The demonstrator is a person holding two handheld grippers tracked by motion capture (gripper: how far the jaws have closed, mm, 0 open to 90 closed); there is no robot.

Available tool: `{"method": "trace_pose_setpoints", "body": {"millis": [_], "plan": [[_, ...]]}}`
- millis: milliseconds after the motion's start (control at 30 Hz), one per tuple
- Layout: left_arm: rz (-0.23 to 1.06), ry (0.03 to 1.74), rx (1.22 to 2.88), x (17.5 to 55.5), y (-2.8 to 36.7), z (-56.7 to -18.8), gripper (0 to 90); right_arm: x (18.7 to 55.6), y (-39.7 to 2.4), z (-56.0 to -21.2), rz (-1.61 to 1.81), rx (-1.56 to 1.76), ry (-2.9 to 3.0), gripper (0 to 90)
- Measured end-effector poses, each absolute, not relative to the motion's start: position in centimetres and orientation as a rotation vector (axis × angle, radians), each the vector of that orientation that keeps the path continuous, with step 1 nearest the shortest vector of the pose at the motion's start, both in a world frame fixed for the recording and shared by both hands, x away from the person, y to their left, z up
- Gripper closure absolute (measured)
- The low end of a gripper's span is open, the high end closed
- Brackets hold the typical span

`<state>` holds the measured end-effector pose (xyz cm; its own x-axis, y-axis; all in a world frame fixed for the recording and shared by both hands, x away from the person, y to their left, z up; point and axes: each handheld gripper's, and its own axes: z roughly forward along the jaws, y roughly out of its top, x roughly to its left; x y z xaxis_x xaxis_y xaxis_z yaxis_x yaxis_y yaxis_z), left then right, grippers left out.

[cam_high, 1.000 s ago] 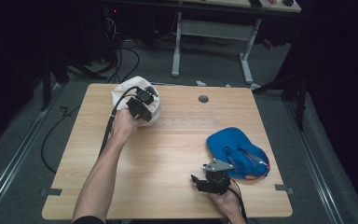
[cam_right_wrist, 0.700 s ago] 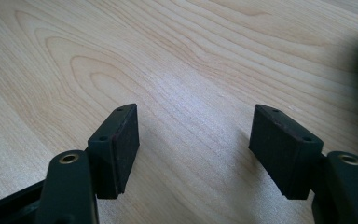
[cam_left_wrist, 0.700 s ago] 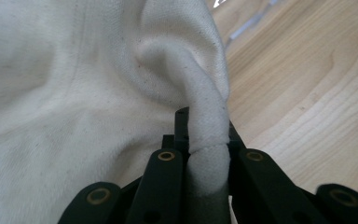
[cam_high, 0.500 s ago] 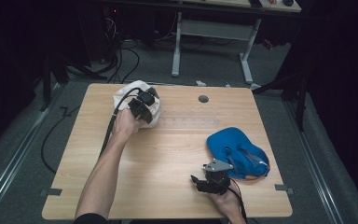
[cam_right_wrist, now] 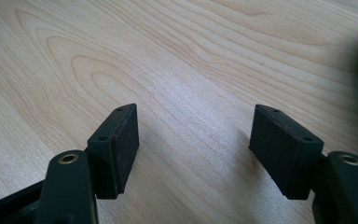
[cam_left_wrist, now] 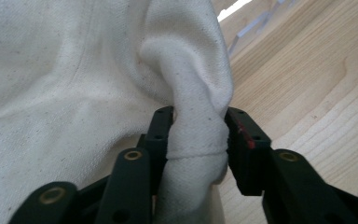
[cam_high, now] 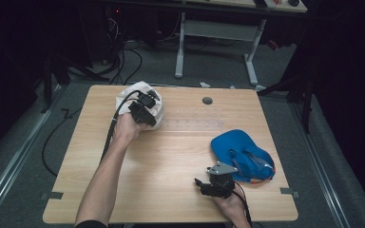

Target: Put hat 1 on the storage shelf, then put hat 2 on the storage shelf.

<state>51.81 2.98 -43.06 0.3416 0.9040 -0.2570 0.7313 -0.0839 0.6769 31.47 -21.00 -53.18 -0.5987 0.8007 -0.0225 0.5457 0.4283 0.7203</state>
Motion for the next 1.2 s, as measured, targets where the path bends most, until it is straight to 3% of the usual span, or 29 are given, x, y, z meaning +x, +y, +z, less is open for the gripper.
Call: {"method": "trace_pose_setpoints", "body": {"millis": [433,1200], "plan": [[0.327,1.404,1.728,50.8,4.3,-41.6,39.2,31.5,-21.0,-53.2,0.974,1.15,2.324,32.9],[0.304,1.308,1.428,44.6,8.8,-39.6,34.3,31.5,-21.0,-53.2,0.974,1.156,2.323,33.1]]}}
